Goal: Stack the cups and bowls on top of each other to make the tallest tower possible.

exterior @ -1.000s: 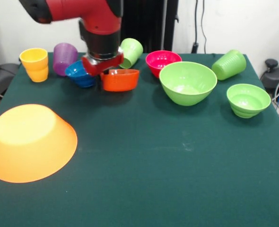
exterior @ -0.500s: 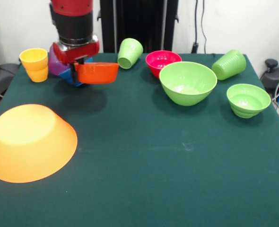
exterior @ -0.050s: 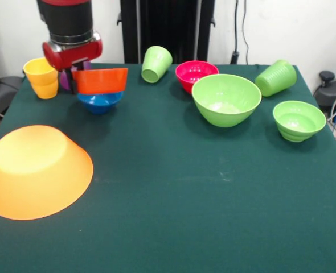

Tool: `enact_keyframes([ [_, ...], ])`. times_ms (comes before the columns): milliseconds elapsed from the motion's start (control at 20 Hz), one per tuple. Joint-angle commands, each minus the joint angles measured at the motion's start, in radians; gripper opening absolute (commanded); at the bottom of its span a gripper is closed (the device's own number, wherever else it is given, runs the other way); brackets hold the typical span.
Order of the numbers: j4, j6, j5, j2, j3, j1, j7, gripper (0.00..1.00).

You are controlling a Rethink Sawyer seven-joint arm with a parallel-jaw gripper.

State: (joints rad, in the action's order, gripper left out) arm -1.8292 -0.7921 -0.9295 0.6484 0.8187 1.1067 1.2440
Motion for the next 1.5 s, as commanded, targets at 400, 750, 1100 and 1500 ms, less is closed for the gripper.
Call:
enact_keyframes([
  [400,0.173,-0.057,0.018,-0.028,0.132,0.08,-0.529,0.0],
  [750,0.332,-0.149,0.057,-0.105,0.158,0.108,-0.726,0.0],
  [1100,0.493,-0.21,0.094,-0.164,0.165,0.1,-0.883,0.0],
  [1500,0.622,-0.146,0.073,-0.224,0.146,0.073,-0.982,0.0],
])
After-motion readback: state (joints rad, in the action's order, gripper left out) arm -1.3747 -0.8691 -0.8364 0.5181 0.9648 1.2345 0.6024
